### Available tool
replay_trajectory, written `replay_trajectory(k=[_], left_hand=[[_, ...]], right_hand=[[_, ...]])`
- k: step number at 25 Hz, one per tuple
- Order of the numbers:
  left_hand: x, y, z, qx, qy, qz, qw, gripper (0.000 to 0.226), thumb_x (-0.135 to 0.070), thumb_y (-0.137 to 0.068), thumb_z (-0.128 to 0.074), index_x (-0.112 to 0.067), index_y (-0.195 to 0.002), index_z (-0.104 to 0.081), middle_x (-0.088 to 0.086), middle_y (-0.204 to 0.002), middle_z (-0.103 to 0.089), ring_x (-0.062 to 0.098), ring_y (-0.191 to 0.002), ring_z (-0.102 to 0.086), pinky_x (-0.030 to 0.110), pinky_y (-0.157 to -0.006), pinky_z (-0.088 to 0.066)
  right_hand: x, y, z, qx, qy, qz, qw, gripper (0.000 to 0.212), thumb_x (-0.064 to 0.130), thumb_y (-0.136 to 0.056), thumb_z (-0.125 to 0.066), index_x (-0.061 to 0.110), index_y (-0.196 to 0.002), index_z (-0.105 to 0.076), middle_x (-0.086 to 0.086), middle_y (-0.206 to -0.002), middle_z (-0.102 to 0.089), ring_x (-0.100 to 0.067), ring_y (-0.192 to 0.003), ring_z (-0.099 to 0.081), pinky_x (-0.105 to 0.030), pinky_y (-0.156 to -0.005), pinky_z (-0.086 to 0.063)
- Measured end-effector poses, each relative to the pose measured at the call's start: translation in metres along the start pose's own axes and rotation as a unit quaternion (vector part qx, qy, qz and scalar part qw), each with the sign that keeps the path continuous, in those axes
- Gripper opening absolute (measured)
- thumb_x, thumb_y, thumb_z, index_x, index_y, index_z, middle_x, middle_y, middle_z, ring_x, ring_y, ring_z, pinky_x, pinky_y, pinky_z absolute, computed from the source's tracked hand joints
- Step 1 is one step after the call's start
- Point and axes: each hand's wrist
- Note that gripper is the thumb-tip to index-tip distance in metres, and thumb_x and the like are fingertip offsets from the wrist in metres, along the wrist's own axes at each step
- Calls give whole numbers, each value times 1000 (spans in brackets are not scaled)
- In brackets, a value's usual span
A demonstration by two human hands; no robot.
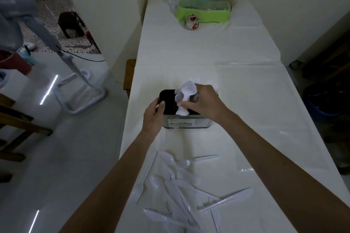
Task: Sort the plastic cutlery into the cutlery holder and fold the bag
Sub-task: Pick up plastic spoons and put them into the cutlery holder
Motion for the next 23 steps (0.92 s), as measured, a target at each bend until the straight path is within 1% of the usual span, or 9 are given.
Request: replay_trajectory(k=[2, 5, 7, 10, 12, 14, 17, 20, 23], left_hand=[[-1, 1, 0, -2, -2, 7, 1000, 33, -18, -100, -42, -10, -130, -53, 1, -113, -60, 13, -103, -57, -2, -70, -42], [0, 1, 0, 2, 7, 14, 1000, 33, -20, -99, -43, -11, -130, -54, 2, -112, -62, 13, -101, -58, 4, -72, -45], [2, 0, 2, 9, 15, 20, 1000, 35, -22, -99, -43, -11, -130, -54, 5, -113, -63, 15, -101, -59, 12, -77, -46], [3, -1, 2, 14, 25, 26, 999, 35, -22, -99, -44, -9, -130, -54, 7, -113, -63, 15, -97, -59, 12, -73, -47], [4, -1, 2, 11, 27, 27, 999, 34, -21, -99, -43, -9, -129, -54, 7, -112, -63, 16, -97, -59, 15, -74, -48], [6, -2, 2, 7, 32, 24, 999, 34, -21, -99, -44, -9, -130, -54, 7, -114, -63, 16, -99, -59, 16, -76, -47], [5, 0, 1, 11, 39, 23, 999, 35, -22, -99, -43, -11, -130, -54, 4, -110, -63, 12, -93, -61, 6, -67, -47], [5, 3, 3, 23, 26, 26, 999, 35, -28, -100, -40, -16, -131, -53, 0, -108, -62, 4, -91, -60, 4, -63, -47], [3, 6, 9, 57, 25, 22, 998, 27, -31, -101, -38, -26, -121, -55, -5, -107, -63, 6, -96, -59, 14, -79, -48]], right_hand=[[-2, -5, 0, 42, 46, -19, 998, 30, 21, -76, -75, 33, -64, -51, 17, -60, -53, 8, -59, -54, -9, -55, -35], [-4, -10, -2, 67, 102, -40, 992, 35, 30, -78, -71, 39, -57, -45, 17, -61, -52, 2, -61, -50, -17, -56, -33], [-3, -7, 0, 79, 79, -31, 993, 34, 33, -81, -71, 39, -60, -45, 17, -59, -51, 1, -60, -51, -12, -54, -35], [3, 5, 3, 84, 28, -12, 996, 13, 29, -81, -73, 26, -78, -60, 26, -56, -54, 19, -63, -52, -2, -58, -36], [3, 16, -1, 45, 2, 8, 999, 28, 24, -79, -74, 11, -101, -64, 27, -74, -58, 21, -73, -51, 0, -67, -38], [-3, 27, -14, -11, 41, 42, 998, 45, 25, -81, -71, 11, -120, -55, 11, -108, -58, 11, -95, -49, -10, -84, -42], [-17, 40, -36, -39, 130, 99, 986, 57, 24, -91, -57, 8, -141, -36, -5, -148, -39, -12, -134, -37, -22, -107, -35], [-25, 44, -49, -22, 187, 122, 974, 58, 26, -98, -37, 0, -147, -22, -12, -157, -19, -20, -144, -23, -31, -115, -29], [-25, 42, -47, 1, 187, 120, 975, 62, 30, -98, -31, -2, -148, -16, -15, -158, -14, -23, -146, -18, -38, -117, -25]])
Point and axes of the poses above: each hand's wrist, its own y-axis away from the middle knuckle, its own z-axis out of the back of the hand, x = y × z
